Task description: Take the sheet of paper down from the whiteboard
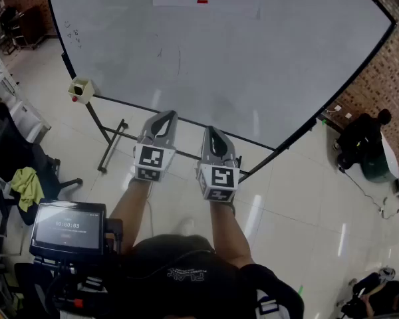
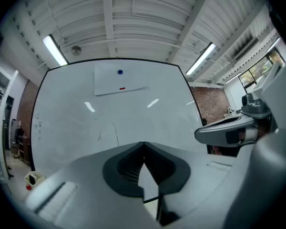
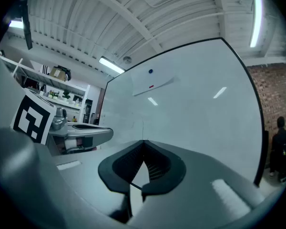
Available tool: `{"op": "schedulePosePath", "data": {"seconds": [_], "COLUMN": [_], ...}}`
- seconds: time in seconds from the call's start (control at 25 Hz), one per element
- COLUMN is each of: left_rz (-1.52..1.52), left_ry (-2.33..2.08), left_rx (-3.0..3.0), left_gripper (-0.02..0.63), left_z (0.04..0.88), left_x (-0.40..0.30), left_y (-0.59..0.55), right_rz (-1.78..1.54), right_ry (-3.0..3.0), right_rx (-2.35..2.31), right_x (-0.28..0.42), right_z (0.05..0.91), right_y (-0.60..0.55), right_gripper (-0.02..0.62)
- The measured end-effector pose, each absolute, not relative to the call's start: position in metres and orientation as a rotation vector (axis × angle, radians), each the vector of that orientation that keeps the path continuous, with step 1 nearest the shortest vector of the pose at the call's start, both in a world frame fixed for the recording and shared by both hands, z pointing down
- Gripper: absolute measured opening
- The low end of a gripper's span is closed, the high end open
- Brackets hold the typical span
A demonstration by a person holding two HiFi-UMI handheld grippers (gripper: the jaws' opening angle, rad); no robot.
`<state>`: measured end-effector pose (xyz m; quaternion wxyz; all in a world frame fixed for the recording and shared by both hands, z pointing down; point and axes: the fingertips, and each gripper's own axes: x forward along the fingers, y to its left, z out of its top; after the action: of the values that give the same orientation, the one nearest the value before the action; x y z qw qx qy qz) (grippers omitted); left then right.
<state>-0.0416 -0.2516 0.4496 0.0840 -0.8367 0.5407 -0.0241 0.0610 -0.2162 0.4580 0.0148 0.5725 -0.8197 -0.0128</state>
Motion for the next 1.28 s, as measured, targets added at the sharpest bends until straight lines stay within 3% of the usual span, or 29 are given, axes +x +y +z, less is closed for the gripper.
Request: {"op": "schedulePosePath", "data": {"seconds": [0.32,1.04,1.28], "left_rz": [-0.039,0.226,0.27], "left_ry": [1.643,1.317,1.315], "left_rx": [-2.428,-1.999,-1.963], "left_gripper": [0.002,0.002,0.002], "left_z": [0.425,0.184,0.132], "left_x": [-0.027,-0.013,-0.02], "left_y": [-0.302,-0.391,-0.43], "right_rz": [-0.058,-0.367,-0.265], "right_ry": [-2.644,-2.691,-2.909], "right_rx": [1.755,2.041,1.979], "right_x": [0.087,0.143,0.138], "right_z": [0.443,0.297,0.251], "right_y": [-0.271,-0.359,-0.387], "right_gripper": [0.014,0.014,0.014]}}
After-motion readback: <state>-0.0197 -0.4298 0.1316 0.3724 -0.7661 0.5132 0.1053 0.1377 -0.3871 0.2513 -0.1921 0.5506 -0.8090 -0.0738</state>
